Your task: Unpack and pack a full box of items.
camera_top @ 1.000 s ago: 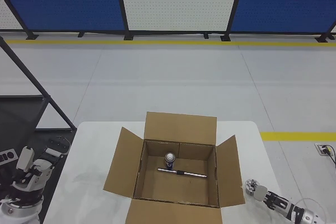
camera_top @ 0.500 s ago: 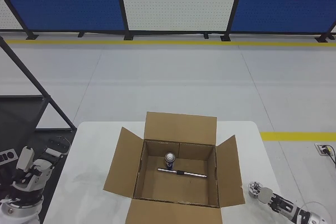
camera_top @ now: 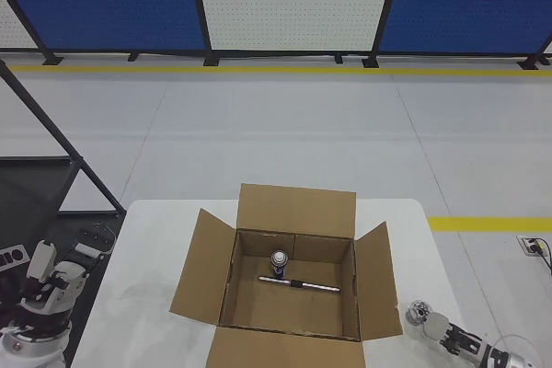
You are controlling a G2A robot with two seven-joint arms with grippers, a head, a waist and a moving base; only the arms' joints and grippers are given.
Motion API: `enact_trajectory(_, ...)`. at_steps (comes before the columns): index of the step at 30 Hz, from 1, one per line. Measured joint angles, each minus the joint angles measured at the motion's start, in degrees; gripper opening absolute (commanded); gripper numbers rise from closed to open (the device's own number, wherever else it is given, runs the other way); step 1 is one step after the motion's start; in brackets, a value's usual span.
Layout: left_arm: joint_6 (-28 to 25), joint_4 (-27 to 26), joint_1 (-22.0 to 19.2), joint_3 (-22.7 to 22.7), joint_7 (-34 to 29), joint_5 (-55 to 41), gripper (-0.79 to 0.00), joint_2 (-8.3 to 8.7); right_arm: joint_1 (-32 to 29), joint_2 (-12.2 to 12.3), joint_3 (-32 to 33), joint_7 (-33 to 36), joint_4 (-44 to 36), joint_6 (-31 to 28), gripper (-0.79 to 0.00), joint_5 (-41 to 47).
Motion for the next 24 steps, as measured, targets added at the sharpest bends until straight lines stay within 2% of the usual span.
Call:
enact_trajectory(3,0.00,0.00,0.00,0.00,0.00,0.00,0.000,0.00,-1.04,0.39,1.38,0.27,-0.38,0.80,0.000,0.99)
enact_trajectory(8,0.00,0.00,0.00,0.00,0.00,0.00,0.000,0.00,-4.37,1.31,6.00,0.37,-2.88,2.51,0.000,4.20)
enact_trajectory(13,0.00,0.00,0.00,0.00,0.00,0.00,0.000,0.00,-10.15,2.22,12.56,0.89,-9.97,1.06,0.000,8.71)
enact_trajectory(21,0.00,0.00,0.00,0.00,0.00,0.00,0.000,0.00,-18.06,2.48,21.72,4.13,-25.74,-16.56,0.000,25.51)
enact_trajectory(24,0.00,0.00,0.00,0.00,0.00,0.00,0.000,0.00,-20.55,2.27,23.53,6.44,-30.92,-20.73,0.000,29.58)
